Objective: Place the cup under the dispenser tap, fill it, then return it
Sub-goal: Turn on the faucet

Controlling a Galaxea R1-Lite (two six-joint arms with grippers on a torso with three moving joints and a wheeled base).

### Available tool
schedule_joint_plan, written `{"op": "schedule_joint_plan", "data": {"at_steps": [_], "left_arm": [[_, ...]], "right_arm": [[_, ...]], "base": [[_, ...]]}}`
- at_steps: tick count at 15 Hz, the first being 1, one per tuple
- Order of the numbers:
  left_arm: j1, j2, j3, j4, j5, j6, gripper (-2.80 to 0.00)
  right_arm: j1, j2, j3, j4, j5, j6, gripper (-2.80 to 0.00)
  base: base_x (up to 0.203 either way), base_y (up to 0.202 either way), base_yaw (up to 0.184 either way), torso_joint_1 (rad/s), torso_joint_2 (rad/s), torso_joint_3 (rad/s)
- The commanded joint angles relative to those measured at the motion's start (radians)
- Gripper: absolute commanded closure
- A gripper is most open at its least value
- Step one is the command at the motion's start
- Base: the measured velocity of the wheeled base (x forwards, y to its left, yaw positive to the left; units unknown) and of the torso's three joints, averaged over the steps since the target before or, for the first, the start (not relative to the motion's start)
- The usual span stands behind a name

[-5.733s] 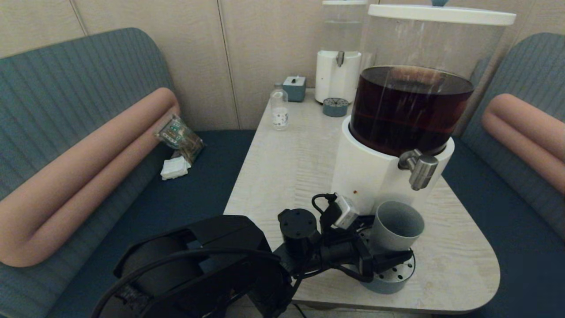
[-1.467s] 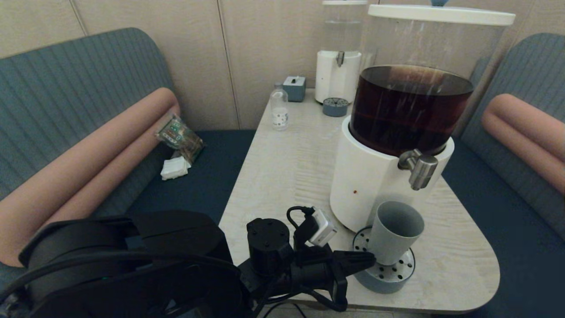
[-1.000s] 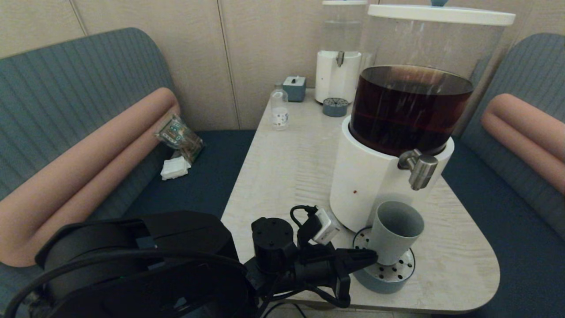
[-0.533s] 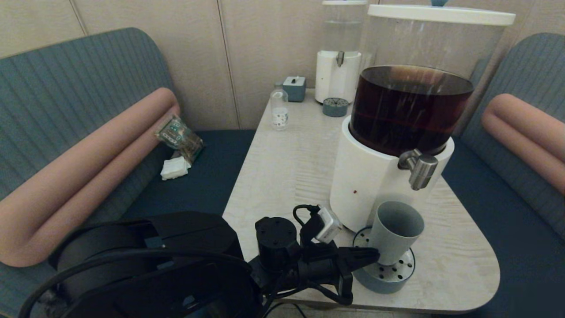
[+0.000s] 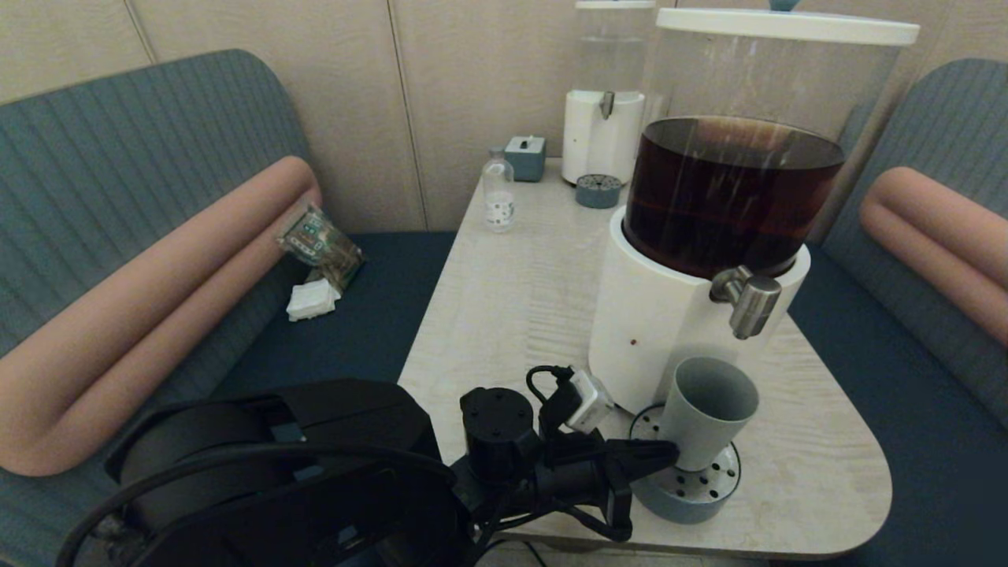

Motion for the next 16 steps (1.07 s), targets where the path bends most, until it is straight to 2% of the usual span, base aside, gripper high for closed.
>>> {"op": "schedule_joint_plan", "data": {"at_steps": [1, 16], "left_arm": [[0.0, 0.004, -0.006, -0.008, -0.003, 0.0, 0.0], [0.0, 0.03, -0.033, -0.008, -0.003, 0.0, 0.0]], "right_arm": [[0.0, 0.0, 0.002, 0.0, 0.001, -0.001, 0.0], [0.0, 0.0, 0.0, 0.0, 0.001, -0.001, 0.0]], "base": [[0.0, 0.0, 0.0, 0.0, 0.0, 0.0], [0.0, 0.0, 0.0, 0.0, 0.0, 0.0]]}}
